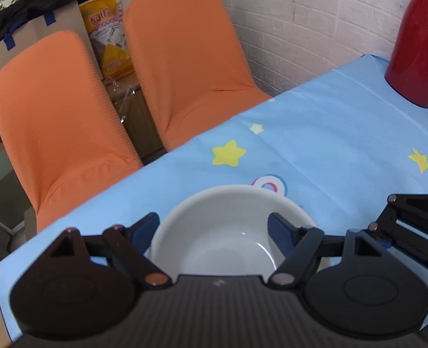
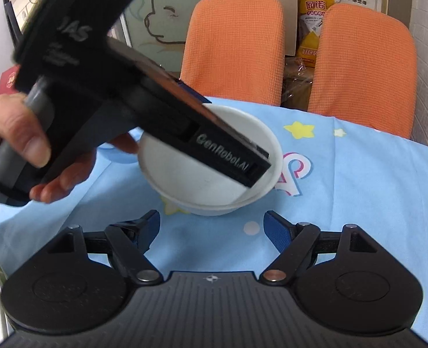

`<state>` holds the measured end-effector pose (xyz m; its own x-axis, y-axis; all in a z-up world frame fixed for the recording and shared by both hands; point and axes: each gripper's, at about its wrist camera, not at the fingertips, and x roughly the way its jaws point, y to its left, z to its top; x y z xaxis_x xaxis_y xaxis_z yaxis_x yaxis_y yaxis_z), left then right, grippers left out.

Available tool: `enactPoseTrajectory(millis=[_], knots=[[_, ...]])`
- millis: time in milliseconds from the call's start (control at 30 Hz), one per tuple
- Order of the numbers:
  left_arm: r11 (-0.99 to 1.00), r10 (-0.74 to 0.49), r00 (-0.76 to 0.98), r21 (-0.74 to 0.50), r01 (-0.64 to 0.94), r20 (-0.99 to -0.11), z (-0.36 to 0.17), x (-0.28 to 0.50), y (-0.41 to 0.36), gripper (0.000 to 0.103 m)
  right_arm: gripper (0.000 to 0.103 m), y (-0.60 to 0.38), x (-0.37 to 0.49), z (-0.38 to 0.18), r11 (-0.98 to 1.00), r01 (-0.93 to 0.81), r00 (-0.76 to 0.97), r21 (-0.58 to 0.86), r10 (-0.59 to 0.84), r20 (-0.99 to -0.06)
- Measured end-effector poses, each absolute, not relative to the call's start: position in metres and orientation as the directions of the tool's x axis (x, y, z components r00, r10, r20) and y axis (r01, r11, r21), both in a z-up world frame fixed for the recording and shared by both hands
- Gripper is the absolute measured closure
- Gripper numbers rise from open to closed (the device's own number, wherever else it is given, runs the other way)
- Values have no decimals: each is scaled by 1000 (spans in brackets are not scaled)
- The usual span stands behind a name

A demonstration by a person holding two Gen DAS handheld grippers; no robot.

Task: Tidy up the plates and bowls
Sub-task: 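Close both grippers on the white bowl rim and lift it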

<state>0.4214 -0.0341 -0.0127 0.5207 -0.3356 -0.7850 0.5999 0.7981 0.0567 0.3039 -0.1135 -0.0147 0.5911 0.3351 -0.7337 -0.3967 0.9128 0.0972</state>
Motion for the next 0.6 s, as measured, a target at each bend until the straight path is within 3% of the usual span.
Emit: enactPoseTrajectory(millis=[600], knots=[[805, -385, 424, -74, 588, -820, -31, 441, -25, 29, 0, -104, 311, -12, 909, -411, 605, 66, 326, -726]])
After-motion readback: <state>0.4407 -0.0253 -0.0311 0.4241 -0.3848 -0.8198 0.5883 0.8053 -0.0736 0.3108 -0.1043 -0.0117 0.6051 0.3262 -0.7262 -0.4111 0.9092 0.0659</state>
